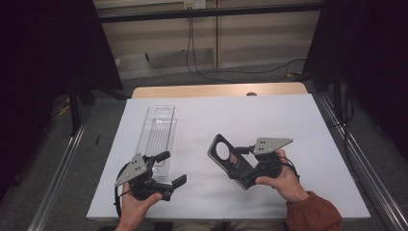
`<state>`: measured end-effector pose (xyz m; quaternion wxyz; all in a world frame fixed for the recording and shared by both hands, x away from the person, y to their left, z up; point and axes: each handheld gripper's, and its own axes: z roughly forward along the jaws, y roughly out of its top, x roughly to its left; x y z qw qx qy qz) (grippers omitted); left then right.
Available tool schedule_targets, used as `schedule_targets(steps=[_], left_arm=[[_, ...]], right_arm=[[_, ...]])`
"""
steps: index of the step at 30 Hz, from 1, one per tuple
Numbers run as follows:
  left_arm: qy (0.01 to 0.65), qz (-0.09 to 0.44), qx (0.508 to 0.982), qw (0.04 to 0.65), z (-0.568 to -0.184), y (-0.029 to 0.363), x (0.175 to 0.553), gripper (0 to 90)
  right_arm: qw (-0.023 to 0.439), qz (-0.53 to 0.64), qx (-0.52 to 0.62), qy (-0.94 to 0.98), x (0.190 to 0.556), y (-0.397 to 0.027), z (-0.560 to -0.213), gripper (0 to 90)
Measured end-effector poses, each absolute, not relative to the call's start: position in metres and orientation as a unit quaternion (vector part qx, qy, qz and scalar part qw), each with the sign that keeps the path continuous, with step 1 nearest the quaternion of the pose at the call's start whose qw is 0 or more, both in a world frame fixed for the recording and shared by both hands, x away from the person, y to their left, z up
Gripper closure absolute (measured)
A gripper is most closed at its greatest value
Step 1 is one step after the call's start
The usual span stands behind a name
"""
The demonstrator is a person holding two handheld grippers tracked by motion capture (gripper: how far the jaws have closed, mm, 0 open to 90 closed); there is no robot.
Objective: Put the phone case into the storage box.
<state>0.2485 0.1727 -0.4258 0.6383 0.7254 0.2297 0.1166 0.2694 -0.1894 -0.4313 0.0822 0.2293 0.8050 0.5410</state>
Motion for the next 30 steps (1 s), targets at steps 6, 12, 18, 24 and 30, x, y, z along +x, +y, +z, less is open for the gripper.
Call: schedule_targets(steps=[6,12,18,24,30], left_arm=[[0.210,0.101,0.731,0.641,-0.423,0.163,0.254,1.5],[0.201,0.085,0.727,0.651,-0.419,0.151,0.256,1.6],[0.183,0.075,0.728,0.656,-0.416,0.141,0.259,1.8],[0.170,0.065,0.725,0.664,-0.412,0.131,0.263,1.7],[0.156,0.065,0.730,0.662,-0.405,0.121,0.269,1.2]], right_arm=[[0.080,0.549,0.223,0.802,0.269,-0.189,-0.430,12.1],[0.080,0.552,0.218,0.801,0.268,-0.189,-0.428,12.1],[0.081,0.556,0.211,0.800,0.268,-0.188,-0.426,12.1],[0.082,0.559,0.202,0.800,0.267,-0.187,-0.423,12.1],[0.081,0.563,0.197,0.799,0.268,-0.188,-0.423,12.1]])
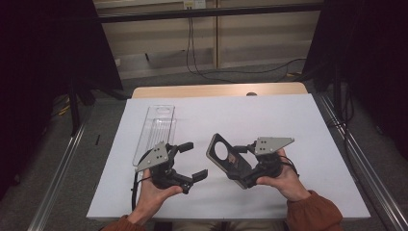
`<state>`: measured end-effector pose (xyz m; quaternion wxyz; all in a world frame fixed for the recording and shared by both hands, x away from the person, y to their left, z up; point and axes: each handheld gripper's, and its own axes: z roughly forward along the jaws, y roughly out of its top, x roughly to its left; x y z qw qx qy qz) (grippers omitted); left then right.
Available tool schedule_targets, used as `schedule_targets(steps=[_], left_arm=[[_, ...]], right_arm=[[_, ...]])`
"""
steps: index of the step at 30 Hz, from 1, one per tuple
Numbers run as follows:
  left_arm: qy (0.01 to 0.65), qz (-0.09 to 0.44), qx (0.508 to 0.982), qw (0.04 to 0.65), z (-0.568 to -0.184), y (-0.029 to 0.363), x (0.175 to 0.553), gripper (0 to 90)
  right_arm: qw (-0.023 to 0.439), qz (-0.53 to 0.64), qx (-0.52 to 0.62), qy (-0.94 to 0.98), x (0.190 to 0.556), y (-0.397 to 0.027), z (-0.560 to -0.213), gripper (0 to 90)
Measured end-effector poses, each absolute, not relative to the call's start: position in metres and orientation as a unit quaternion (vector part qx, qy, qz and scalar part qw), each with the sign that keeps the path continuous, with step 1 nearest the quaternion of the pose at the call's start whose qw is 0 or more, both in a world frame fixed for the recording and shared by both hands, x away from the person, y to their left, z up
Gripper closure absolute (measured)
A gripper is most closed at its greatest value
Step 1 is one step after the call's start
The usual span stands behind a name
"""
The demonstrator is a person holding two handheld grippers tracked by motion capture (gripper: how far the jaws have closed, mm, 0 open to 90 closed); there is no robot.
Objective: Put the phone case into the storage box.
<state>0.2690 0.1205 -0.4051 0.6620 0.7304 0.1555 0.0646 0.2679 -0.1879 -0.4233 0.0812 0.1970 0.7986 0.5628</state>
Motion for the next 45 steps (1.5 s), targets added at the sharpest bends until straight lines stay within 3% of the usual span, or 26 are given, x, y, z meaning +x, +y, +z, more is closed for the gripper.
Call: schedule_targets(steps=[18,25,45], left_arm=[[0.124,0.051,0.734,0.666,-0.403,0.093,0.292,1.2],[0.134,0.059,0.734,0.664,-0.407,0.096,0.290,1.1],[0.088,0.017,0.728,0.680,-0.412,0.099,0.295,1.1]], right_arm=[[0.087,0.562,0.197,0.799,0.270,-0.195,-0.423,12.1],[0.084,0.561,0.191,0.801,0.270,-0.194,-0.424,12.1],[0.064,0.570,0.171,0.801,0.268,-0.190,-0.423,12.1]])
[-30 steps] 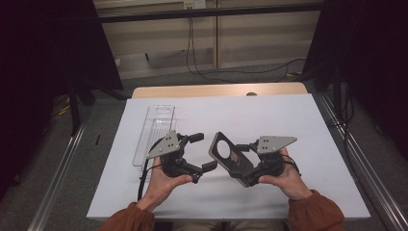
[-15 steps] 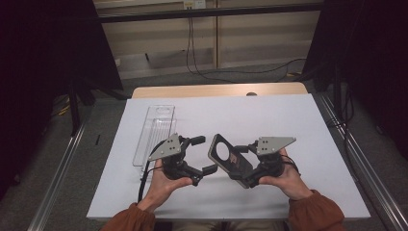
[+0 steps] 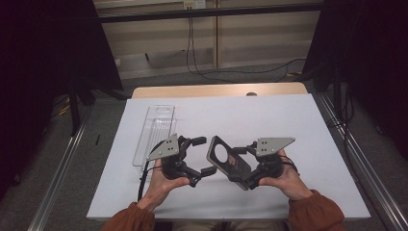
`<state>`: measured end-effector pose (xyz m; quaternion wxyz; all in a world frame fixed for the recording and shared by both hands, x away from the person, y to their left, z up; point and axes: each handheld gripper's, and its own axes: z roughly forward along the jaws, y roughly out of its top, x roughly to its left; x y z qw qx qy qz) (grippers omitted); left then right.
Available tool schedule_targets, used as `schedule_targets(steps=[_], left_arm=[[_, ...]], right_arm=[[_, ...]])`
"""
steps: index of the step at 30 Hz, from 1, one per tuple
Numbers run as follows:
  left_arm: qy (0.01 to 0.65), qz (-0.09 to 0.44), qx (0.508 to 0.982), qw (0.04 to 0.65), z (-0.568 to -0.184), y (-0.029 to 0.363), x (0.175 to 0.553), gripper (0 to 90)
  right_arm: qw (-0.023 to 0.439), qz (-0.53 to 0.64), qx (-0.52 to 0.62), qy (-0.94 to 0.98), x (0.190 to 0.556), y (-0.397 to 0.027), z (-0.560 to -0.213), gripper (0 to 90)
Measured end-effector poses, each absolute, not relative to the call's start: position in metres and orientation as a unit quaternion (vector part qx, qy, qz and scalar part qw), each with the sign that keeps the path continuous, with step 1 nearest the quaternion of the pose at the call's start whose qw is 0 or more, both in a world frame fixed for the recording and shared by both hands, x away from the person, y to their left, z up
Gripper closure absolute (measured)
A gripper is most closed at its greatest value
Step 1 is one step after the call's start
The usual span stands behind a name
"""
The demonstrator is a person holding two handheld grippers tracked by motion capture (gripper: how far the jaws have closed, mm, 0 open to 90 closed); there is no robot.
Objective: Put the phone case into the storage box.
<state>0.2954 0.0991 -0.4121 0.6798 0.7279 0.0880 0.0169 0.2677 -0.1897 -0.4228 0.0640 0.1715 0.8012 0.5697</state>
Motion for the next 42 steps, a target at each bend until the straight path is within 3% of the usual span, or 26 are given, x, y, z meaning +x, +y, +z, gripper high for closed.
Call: schedule_targets(steps=[23,42], left_arm=[[0.082,0.022,0.727,0.682,-0.416,0.094,0.295,0.9],[0.062,-0.006,0.713,0.699,-0.417,0.089,0.293,0.6]], right_arm=[[0.055,0.576,0.155,0.801,0.265,-0.186,-0.419,12.1],[0.024,0.585,0.133,0.800,0.264,-0.177,-0.419,12.1]])
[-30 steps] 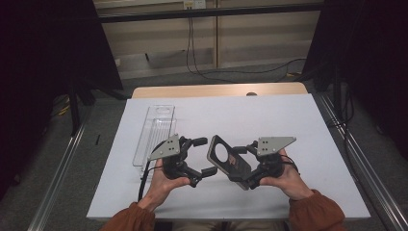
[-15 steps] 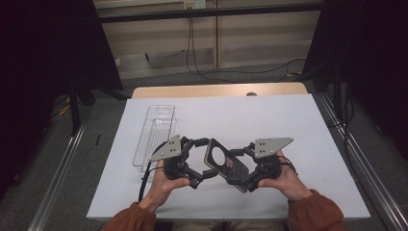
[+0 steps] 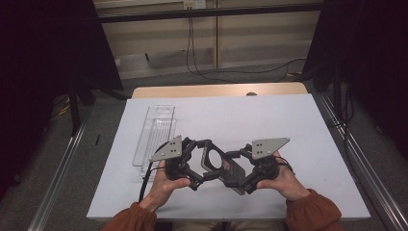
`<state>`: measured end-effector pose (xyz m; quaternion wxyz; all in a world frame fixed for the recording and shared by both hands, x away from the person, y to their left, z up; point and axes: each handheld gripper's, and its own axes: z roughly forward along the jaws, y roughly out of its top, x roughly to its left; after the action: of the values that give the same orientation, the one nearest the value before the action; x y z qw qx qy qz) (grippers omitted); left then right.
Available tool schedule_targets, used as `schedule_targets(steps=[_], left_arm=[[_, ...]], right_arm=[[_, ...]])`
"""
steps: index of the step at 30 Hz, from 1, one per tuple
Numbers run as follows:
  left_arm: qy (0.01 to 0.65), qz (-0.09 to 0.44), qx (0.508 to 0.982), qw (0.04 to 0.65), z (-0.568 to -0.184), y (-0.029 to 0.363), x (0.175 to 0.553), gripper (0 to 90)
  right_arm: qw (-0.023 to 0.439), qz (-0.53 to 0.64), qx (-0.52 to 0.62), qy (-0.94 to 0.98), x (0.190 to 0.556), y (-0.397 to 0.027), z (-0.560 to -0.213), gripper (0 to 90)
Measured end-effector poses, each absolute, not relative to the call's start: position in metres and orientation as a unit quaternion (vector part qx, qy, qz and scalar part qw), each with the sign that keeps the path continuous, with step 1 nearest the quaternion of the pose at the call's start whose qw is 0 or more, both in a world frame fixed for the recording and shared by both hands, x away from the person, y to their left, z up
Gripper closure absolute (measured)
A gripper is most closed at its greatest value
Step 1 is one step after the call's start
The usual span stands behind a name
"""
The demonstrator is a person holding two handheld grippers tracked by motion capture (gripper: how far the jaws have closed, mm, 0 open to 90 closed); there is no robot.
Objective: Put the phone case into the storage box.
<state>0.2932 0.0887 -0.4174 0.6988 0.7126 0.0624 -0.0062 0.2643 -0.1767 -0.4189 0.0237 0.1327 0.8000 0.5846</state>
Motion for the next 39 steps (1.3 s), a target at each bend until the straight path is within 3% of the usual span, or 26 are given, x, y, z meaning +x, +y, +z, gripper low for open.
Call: schedule_targets(steps=[39], left_arm=[[0.052,-0.014,0.719,0.692,-0.4133,0.0854,0.2903,9.6]], right_arm=[[0.023,0.586,0.120,0.801,0.2647,-0.1784,-0.4181,12.1]])
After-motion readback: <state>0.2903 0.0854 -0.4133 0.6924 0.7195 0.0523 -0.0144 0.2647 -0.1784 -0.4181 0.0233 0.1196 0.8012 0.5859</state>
